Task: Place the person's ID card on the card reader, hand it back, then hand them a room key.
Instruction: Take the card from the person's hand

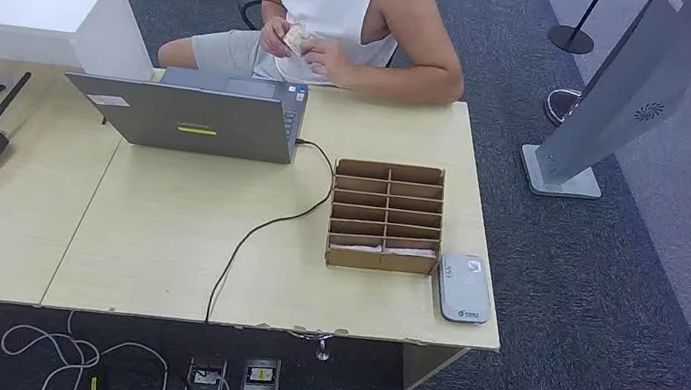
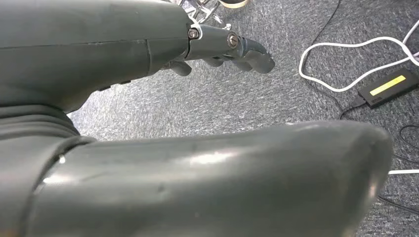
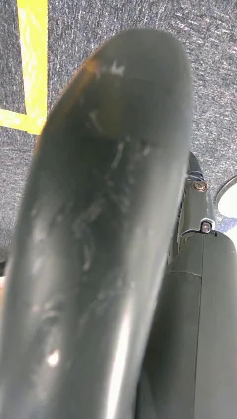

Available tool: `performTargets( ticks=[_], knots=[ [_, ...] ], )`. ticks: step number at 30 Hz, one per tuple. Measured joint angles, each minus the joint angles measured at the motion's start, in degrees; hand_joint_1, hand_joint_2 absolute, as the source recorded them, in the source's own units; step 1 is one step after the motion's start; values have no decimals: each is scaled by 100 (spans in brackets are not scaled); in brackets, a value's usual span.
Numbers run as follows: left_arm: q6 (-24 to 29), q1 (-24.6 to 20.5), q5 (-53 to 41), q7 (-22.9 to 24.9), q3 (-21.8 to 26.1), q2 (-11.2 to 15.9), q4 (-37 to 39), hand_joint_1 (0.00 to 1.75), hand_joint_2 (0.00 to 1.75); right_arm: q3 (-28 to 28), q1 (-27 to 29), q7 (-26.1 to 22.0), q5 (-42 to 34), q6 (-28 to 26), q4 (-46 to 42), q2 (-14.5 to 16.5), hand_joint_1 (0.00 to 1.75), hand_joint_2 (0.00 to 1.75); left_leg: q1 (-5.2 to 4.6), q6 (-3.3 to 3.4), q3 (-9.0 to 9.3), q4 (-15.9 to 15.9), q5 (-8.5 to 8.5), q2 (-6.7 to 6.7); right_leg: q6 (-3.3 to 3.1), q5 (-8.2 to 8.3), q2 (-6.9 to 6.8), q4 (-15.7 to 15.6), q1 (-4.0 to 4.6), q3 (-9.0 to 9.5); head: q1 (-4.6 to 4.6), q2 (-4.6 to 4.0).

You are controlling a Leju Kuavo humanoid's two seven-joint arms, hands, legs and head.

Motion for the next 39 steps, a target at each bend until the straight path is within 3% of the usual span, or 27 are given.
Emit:
performTargets(
  ticks=[25,27,30,34,39],
  knots=[
    [12,0,-54,1,-80,0,0,0,0,58,-3,-1,-21,-77,0,0,0,0,0,0,-1,0,0,0,0,0,0,0,0,1,0,0],
    [13,0,-50,8,-83,0,0,0,0,60,-11,-9,-69,-271,0,-2,0,0,0,0,-2,0,0,0,0,0,-1,0,0,1,0,0],
    [6,0,-25,32,-84,1,0,0,0,-13,-101,-194,-629,-1098,0,-57,0,0,-3,0,-3,0,0,1,1,1,1,0,-4,1,-1,0],
    [-67,-3,-65,91,-86,8,0,0,0,-551,-487,-665,-1755,-2015,-1,-377,0,175,-14,3,2,1,2,2,6,4,0,0,-15,1,0,0],
    [-165,25,-134,137,-108,13,0,0,0,-1508,-899,-1612,-2740,-2366,-40,-916,0,175,-29,7,-7,2,4,-4,12,8,-15,1,-31,-2,-2,0]
  ],
)
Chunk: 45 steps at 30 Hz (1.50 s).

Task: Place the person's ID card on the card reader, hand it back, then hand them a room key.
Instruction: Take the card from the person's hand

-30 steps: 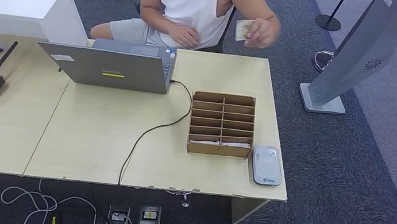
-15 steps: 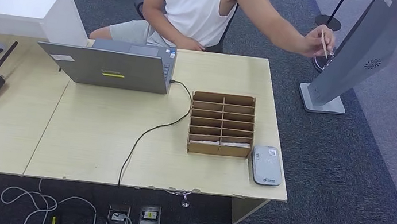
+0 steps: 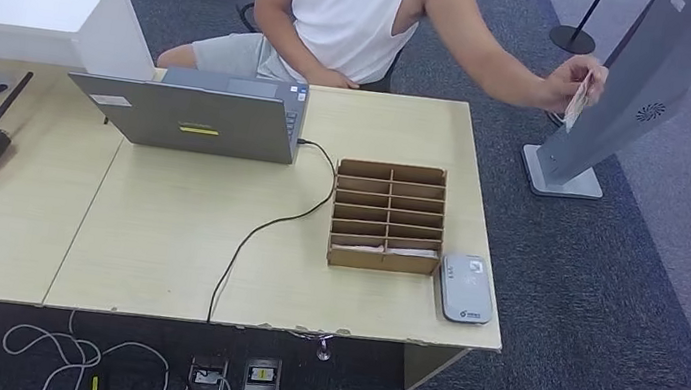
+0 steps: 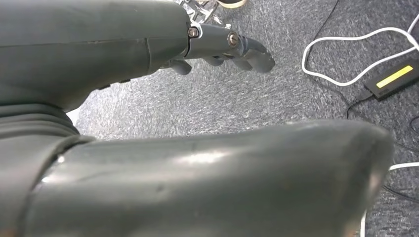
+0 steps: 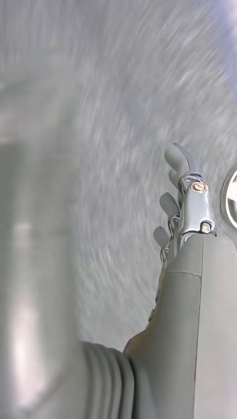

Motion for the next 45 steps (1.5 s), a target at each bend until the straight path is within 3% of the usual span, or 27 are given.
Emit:
performTargets(
  ticks=[4,9,15,20,25,33,45],
  knots=[
    [1,1,53,-14,-3,11,0,0,0,-654,-663,-461,-241,-33,-104,-525,0,175,-6,1,-4,0,0,11,10,7,14,2,-6,-5,2,0],
    [-11,-4,120,-23,-3,38,0,0,0,-1023,-1968,-836,-169,-26,-434,-1005,0,175,-10,17,-5,0,12,15,16,12,18,4,-10,-10,2,0],
    [-67,2,39,-121,-3,73,0,0,0,-952,-3465,-1299,73,254,-769,-1188,0,175,-9,24,-20,0,20,-9,16,12,-13,9,-8,-11,2,0],
    [-46,-4,-145,-331,-23,76,0,0,0,-265,-4338,-1261,1171,1054,-1211,-1122,0,175,-6,24,-22,-1,20,-13,15,11,-16,12,-4,-12,2,0],
    [67,-24,-292,-626,-107,74,0,0,0,523,-4446,-1469,2419,853,-1998,-920,0,175,-4,22,-25,0,22,-26,15,11,-25,11,-2,-11,2,0],
    [114,-179,-415,-756,-277,70,-2,0,0,1544,-4288,-1295,4079,518,-3617,-555,0,175,0,20,-22,0,22,-22,14,10,-18,12,1,-13,3,0],
    [92,-164,-284,-865,-337,72,-2,0,0,2263,-4117,-1352,4543,680,-4357,-135,0,175,0,20,-25,0,22,-25,14,10,-23,11,2,-14,2,0]
  ],
)
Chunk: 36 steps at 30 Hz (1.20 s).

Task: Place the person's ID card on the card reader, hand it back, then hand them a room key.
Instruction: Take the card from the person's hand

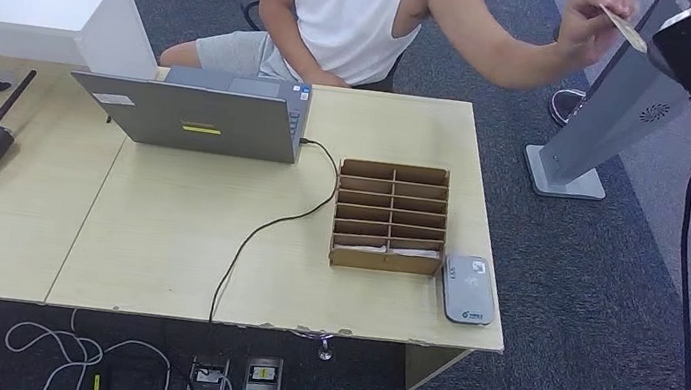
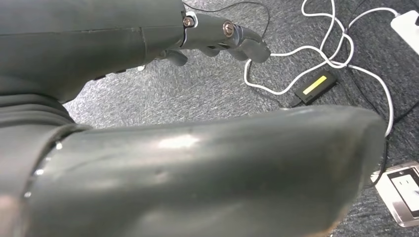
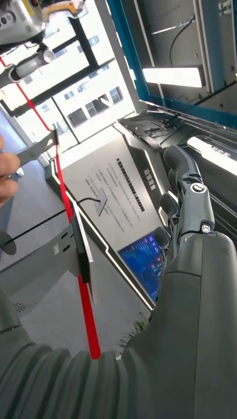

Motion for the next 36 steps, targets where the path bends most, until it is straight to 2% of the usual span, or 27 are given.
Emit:
performTargets(
  ticks=[20,21,24,25,36],
  knots=[
    [-33,77,64,-48,-1,2,0,0,0,298,292,177,154,333,-159,234,0,175,0,0,1,0,0,1,0,0,2,0,0,-2,1,0],
    [-32,77,63,-48,-2,2,0,0,0,299,306,184,161,353,-166,242,13,175,0,0,1,0,0,1,0,0,2,0,0,-2,1,0],
    [-29,77,57,-49,-3,2,0,0,0,301,357,212,187,405,-201,263,141,175,0,0,1,0,0,2,0,0,3,0,0,-3,1,0],
    [-28,77,53,-49,-4,2,0,0,0,301,374,223,196,420,-214,269,171,175,0,0,1,0,0,2,0,0,3,0,0,-3,1,0],
    [-28,78,44,-49,-48,2,0,0,0,297,551,372,257,849,-497,304,175,175,0,0,1,0,0,3,0,0,4,-1,0,-4,1,0]
  ],
)
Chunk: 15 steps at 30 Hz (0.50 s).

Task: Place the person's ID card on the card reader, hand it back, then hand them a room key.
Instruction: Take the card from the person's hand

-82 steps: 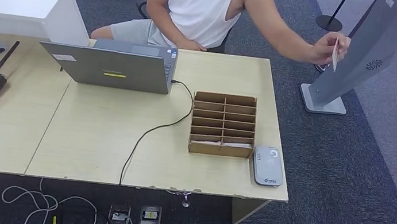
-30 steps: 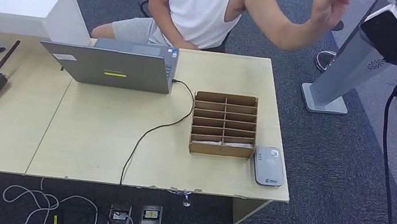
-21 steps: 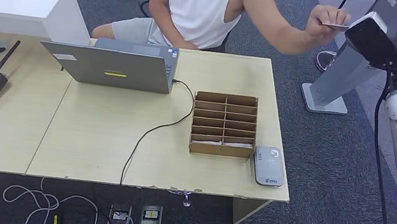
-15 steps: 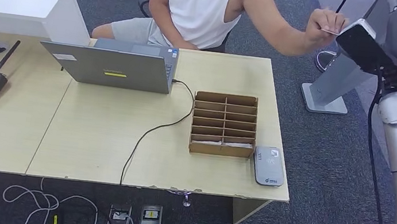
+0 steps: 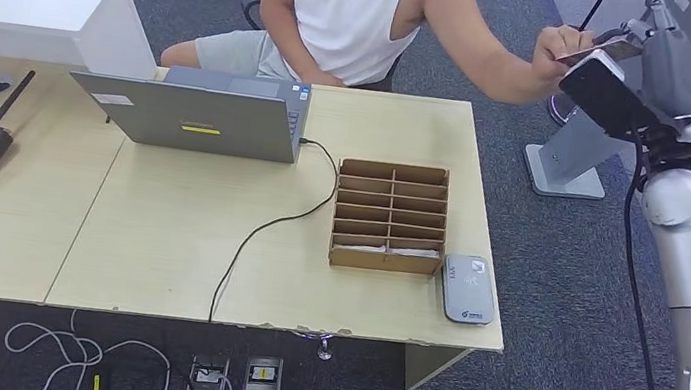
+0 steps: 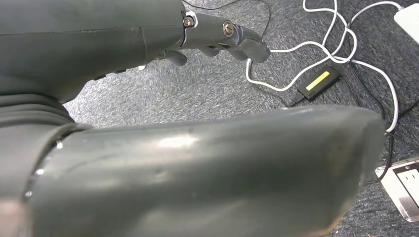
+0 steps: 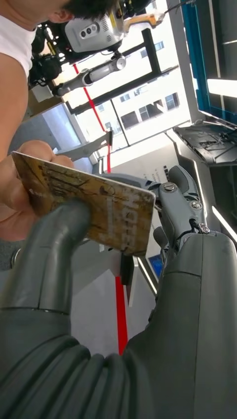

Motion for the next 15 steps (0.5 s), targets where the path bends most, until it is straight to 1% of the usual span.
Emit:
performTargets(
  ticks=[9,15],
  knots=[
    [-4,1,-4,1,-15,0,0,0,0,-5,50,57,-13,80,-143,0,175,175,0,0,0,0,0,0,0,0,1,0,0,0,1,0],
    [-8,1,-8,0,-33,0,0,0,0,-7,109,104,-22,225,-228,-1,175,175,0,0,0,0,0,1,0,0,2,0,0,-1,1,0]
  ],
)
